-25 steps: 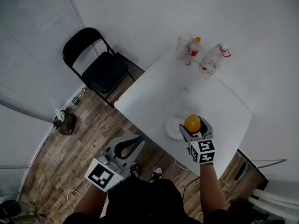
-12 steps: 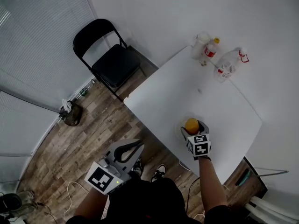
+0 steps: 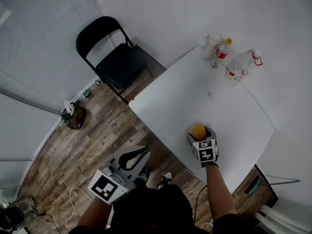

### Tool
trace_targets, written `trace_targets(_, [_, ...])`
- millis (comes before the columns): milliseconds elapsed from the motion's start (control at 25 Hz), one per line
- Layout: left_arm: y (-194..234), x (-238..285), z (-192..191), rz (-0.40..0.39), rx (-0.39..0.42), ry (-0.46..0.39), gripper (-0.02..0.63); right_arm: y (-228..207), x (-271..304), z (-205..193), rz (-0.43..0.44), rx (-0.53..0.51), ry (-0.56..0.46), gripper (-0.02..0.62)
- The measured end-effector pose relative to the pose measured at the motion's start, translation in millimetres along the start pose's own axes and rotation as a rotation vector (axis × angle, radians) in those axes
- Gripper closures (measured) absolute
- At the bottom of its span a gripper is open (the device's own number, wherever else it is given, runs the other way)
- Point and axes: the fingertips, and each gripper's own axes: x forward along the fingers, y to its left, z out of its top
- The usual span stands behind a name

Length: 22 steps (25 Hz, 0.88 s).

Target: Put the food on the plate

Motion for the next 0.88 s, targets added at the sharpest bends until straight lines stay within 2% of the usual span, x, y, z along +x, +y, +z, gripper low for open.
trace_targets(240, [1, -2, -2, 0.003, 0.002, 0.004, 0.563, 4, 2, -4, -0.004, -0.048, 0.023, 0.219])
trace_targets(480, [0, -8, -2, 0.001, 0.002, -0.003, 0.564, -1, -16, 15, -0.039, -0.033, -0.039, 0.219])
trace_targets(640, [-3, -13, 4, -0.008, 0.009, -0.019, 0.563, -4, -53, 49, -0.065, -0.013, -0.178, 0.219])
trace_targets(840, [-12, -15, 11, -0.034, 0.016, -0.038, 0.564, 4, -118, 93, -0.046, 0.022, -0.397, 0.222])
trace_targets(880, [-14, -15, 13, -0.04, 0.02, -0.041, 0.565, 6, -134, 101, -0.055, 0.025, -0.436, 0.25])
